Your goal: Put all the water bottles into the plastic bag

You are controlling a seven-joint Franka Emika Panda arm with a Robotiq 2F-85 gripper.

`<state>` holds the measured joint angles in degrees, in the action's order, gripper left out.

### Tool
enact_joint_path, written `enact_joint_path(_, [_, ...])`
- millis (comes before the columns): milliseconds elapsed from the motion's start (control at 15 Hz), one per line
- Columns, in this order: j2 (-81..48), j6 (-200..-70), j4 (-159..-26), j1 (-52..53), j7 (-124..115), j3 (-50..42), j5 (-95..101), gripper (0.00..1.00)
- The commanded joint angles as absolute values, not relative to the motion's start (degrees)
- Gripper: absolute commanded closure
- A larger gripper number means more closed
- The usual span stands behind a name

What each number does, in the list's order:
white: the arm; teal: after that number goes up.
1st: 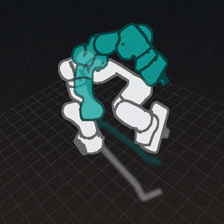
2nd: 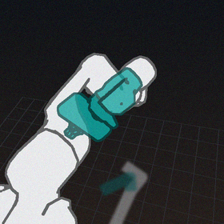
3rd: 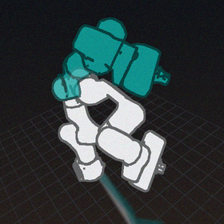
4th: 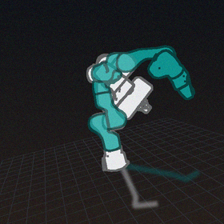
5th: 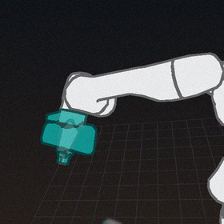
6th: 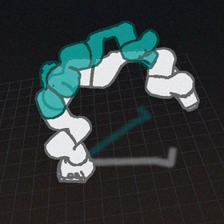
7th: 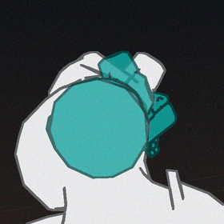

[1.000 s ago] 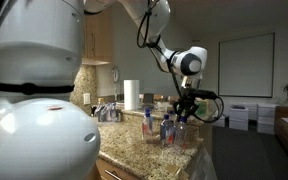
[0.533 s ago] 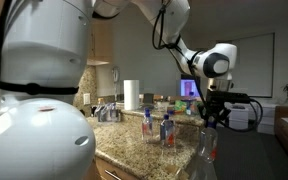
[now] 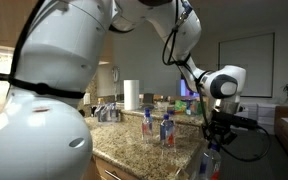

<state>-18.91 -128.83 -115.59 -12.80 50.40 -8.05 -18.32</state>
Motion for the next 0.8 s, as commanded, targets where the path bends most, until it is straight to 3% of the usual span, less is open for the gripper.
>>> enact_joint_path(0, [-22.0,-127.8,-113.7,-14.5,48.1,-5.1,-20.7,0.89])
enact_joint_path(733, [-26.6,-128.3,-113.0,-14.9,46.9,-3.0,-19.7,0.89])
